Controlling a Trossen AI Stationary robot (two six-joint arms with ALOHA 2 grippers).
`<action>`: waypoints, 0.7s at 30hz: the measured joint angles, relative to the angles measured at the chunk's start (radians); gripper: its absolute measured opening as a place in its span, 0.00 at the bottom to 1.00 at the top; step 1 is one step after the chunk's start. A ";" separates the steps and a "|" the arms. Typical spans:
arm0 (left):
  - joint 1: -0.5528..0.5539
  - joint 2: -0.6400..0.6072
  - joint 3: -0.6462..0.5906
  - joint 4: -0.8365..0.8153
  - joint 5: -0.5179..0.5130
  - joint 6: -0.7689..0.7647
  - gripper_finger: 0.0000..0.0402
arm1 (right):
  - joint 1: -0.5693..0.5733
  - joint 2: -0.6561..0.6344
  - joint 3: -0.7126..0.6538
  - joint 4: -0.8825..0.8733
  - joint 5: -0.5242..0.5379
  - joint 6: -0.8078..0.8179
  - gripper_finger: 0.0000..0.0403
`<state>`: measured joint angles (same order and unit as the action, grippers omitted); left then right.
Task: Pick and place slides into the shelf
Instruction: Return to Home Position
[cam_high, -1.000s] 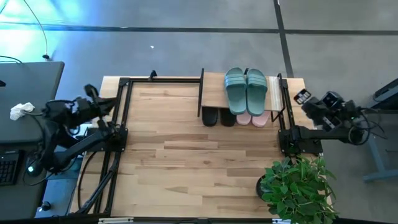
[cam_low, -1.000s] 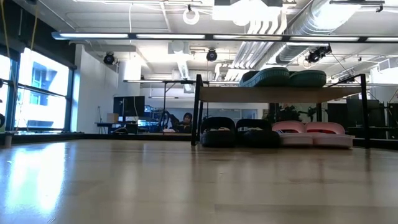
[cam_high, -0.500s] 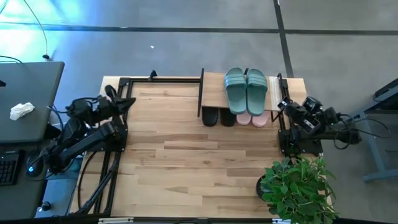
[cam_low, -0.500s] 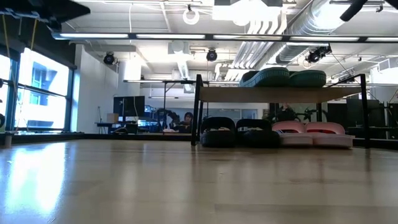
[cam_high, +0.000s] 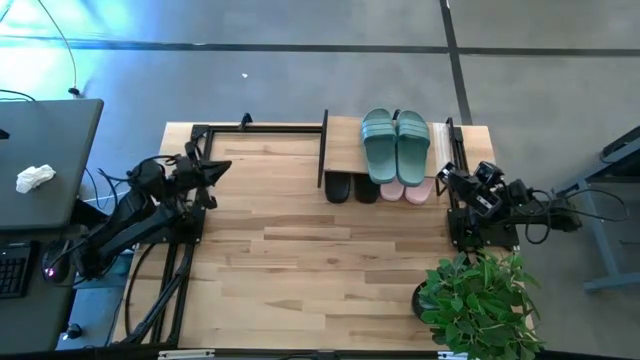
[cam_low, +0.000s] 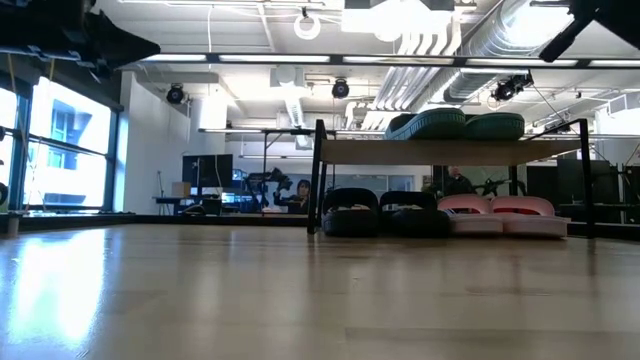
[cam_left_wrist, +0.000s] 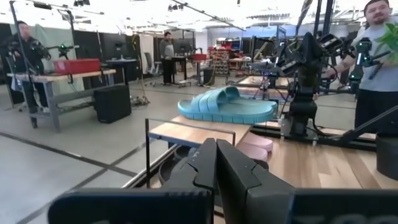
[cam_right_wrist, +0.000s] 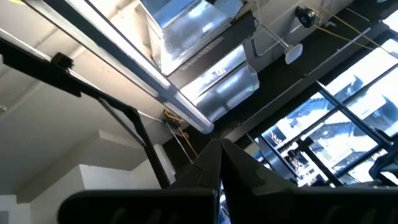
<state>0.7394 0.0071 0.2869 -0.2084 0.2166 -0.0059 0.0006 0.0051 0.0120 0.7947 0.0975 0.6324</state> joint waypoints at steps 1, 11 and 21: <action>0.000 0.000 -0.005 0.000 0.000 -0.002 0.00 | 0.000 0.000 -0.003 -0.006 0.000 0.000 0.00; 0.000 0.000 -0.072 0.037 0.000 -0.028 0.00 | 0.000 0.000 -0.003 -0.079 -0.087 -0.061 0.00; 0.000 0.000 -0.169 0.034 0.000 -0.055 0.00 | 0.000 0.000 -0.003 -0.314 -0.177 -0.330 0.00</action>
<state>0.7395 0.0071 0.1179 -0.1743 0.2171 -0.0612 0.0010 0.0051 0.0090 0.4805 -0.0792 0.3026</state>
